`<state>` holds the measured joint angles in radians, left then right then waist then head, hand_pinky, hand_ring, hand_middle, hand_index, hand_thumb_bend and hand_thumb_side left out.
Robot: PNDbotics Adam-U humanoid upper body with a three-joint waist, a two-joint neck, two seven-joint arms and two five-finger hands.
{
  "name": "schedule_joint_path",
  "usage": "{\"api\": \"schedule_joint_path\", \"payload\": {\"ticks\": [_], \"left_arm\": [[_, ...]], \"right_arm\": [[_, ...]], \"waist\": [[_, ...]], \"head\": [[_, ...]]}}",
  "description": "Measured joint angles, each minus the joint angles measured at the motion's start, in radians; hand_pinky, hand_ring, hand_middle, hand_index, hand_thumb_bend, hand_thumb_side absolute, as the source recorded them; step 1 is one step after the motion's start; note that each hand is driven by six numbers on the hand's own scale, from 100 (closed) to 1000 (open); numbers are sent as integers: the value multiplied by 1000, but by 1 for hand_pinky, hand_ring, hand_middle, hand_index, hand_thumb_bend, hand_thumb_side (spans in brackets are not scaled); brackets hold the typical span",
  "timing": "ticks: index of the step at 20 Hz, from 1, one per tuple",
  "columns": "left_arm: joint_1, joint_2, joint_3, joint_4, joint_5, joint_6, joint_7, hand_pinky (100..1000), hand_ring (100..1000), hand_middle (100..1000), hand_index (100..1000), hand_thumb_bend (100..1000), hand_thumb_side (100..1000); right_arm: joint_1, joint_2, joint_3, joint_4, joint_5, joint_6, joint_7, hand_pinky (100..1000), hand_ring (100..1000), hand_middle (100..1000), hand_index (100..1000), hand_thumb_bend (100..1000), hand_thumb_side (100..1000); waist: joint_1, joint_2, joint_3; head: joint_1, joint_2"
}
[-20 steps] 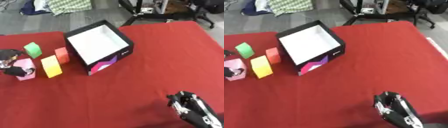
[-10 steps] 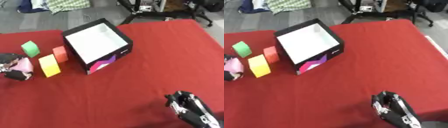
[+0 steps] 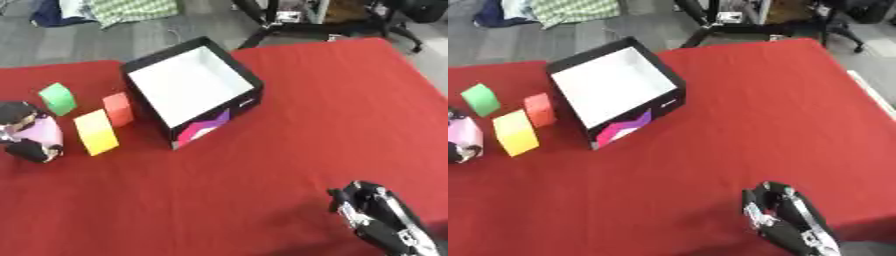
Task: Pick up objects on the table and place them in the box.
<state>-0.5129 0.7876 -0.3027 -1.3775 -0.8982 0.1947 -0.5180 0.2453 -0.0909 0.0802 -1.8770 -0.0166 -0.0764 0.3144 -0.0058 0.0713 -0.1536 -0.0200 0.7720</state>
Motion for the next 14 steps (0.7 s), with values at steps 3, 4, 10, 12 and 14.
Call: {"api": "schedule_joint_path", "payload": {"ticks": [3,4,10,12,14], "left_arm": [[-50,37,0,-104,64,13,-5,604,457,462,815,100,230],[-73,47,0,-137,81,17,-8,605,454,462,816,100,230],[-232,22,-36,-254,179,34,-41,621,464,471,832,100,238],[-293,-28,-66,-256,185,31,-57,625,466,474,833,100,238],[-346,-96,-99,-238,177,22,-69,628,469,478,835,100,241]], "right_arm": [[3,0,0,0,2,0,0,845,466,231,455,100,199],[3,0,0,0,2,0,0,845,466,231,455,100,202],[11,0,0,1,3,0,1,845,466,231,456,100,200],[11,0,0,1,3,1,3,845,466,232,456,100,200],[11,0,1,1,3,2,7,845,466,232,456,100,199]], "waist": [[0,0,4],[0,-1,5],[0,-1,10],[0,-1,10],[0,-1,7]], "head": [[0,0],[1,0],[3,0],[0,0],[-5,0]]}}
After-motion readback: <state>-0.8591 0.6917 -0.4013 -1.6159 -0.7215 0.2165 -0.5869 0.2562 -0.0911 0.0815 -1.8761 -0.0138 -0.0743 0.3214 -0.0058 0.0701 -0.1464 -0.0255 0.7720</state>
